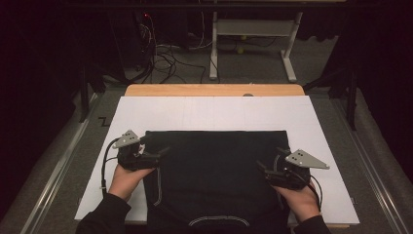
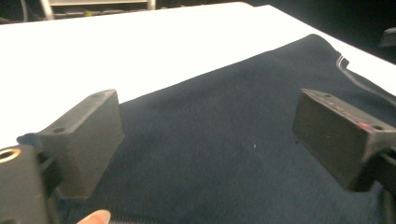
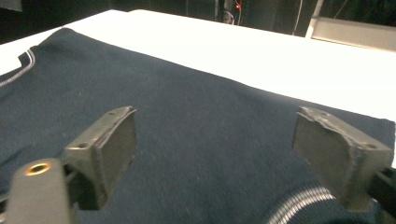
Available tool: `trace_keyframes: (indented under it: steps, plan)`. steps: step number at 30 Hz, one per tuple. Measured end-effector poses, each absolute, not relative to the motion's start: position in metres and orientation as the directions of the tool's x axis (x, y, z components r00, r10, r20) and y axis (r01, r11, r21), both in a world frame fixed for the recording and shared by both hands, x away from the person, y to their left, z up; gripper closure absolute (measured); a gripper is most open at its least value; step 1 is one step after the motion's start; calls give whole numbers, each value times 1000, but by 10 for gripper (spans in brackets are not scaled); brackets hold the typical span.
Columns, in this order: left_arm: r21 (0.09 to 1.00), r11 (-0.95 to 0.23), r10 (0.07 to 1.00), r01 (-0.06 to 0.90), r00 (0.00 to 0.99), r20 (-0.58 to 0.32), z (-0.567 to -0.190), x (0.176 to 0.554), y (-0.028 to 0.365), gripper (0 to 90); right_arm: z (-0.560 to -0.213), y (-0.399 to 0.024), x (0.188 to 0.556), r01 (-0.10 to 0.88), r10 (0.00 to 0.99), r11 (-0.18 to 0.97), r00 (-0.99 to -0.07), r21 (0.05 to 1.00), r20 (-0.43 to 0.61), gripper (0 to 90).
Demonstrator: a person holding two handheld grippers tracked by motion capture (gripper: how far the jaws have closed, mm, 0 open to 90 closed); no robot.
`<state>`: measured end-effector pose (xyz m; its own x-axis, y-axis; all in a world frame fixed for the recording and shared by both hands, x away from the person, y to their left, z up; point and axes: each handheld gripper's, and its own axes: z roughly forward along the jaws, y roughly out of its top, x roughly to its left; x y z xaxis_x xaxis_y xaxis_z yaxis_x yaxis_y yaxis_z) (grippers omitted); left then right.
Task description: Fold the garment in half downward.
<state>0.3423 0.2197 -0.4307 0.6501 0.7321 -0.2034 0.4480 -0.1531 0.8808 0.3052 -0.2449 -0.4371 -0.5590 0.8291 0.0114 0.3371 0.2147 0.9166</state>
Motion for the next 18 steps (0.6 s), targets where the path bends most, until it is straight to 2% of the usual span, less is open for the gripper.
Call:
trace_keyframes:
  steps: [2,4,8,18]
  plan:
    - [878,-171,736,448,650,-188,-435,341,218,0,-438,-242,305,344,831,208,-556,916,20,0]
    - [862,-231,750,451,647,-137,-438,340,215,0,-440,-241,301,348,836,194,-548,917,31,0]
    - [857,-235,748,459,648,-142,-441,335,216,0,-444,-236,294,344,827,221,-563,913,12,0]
    - [876,-146,778,461,600,-186,-436,336,248,0,-439,-223,276,302,801,218,-598,928,7,0]
